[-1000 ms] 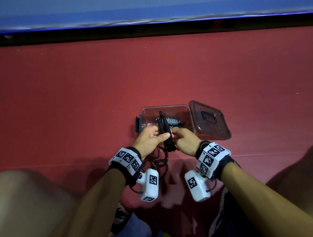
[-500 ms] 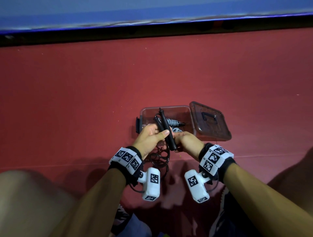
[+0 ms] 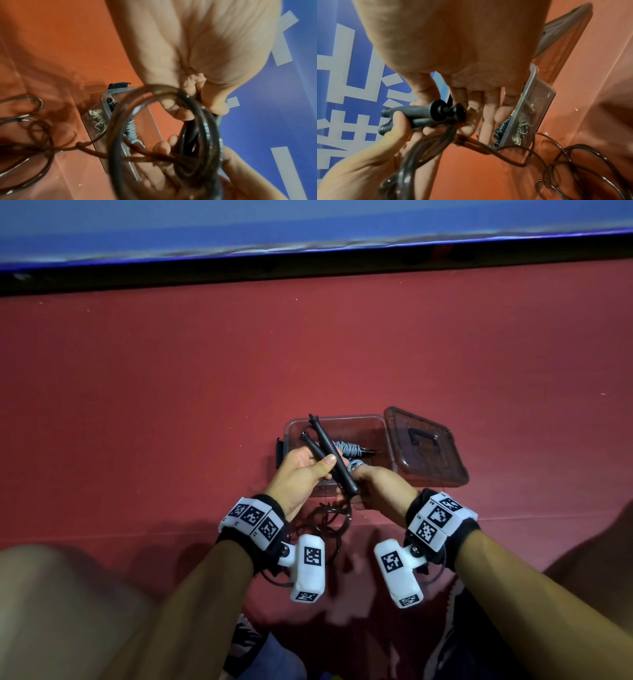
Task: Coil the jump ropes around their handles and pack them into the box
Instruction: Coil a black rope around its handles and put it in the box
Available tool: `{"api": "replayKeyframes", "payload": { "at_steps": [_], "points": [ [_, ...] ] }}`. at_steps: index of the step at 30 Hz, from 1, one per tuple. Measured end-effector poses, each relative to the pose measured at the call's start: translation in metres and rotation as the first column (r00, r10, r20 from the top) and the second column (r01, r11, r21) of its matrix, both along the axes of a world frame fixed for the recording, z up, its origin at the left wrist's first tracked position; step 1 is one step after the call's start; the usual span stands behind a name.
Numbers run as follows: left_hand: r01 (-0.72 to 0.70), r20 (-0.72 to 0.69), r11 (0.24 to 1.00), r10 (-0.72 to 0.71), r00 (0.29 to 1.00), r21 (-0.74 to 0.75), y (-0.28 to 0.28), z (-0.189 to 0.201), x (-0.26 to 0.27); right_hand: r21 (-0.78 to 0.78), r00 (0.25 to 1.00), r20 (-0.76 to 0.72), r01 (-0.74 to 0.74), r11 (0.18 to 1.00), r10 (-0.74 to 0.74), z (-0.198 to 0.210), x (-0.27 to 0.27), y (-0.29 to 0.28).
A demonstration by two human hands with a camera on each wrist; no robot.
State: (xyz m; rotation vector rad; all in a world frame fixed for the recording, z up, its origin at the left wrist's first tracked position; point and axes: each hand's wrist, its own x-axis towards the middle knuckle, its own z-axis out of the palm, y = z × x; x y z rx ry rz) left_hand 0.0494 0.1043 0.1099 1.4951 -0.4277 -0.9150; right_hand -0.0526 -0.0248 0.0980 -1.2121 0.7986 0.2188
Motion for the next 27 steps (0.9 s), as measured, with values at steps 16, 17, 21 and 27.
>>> {"api": "replayKeyframes", "payload": {
  "at_steps": [16, 17, 21, 27],
  "points": [
    [-0.006, 0.084, 0.999, 0.003, 0.996, 0.038, 0.003, -0.018, 0.007, -0.328, 0.943, 0.044, -0.298, 0.897, 0.33, -0.006, -0.007, -0.002],
    [-0.007, 0.09, 0.999, 0.003, 0.996, 0.042, 0.003, -0.017, 0.006, -0.339, 0.94, 0.051, -0.301, 0.891, 0.337, -0.006, -0.007, -0.002],
    [-0.002, 0.075, 0.999, -0.001, 0.997, 0.04, 0.002, -0.013, 0.005, -0.401, 0.94, 0.024, -0.303, 0.865, 0.34, -0.011, -0.006, -0.004],
    [0.036, 0.08, 0.998, -0.04, 0.996, 0.06, 0.002, -0.01, 0.004, -0.503, 0.924, -0.05, -0.351, 0.79, 0.379, -0.017, -0.006, -0.007]
  ]
}}
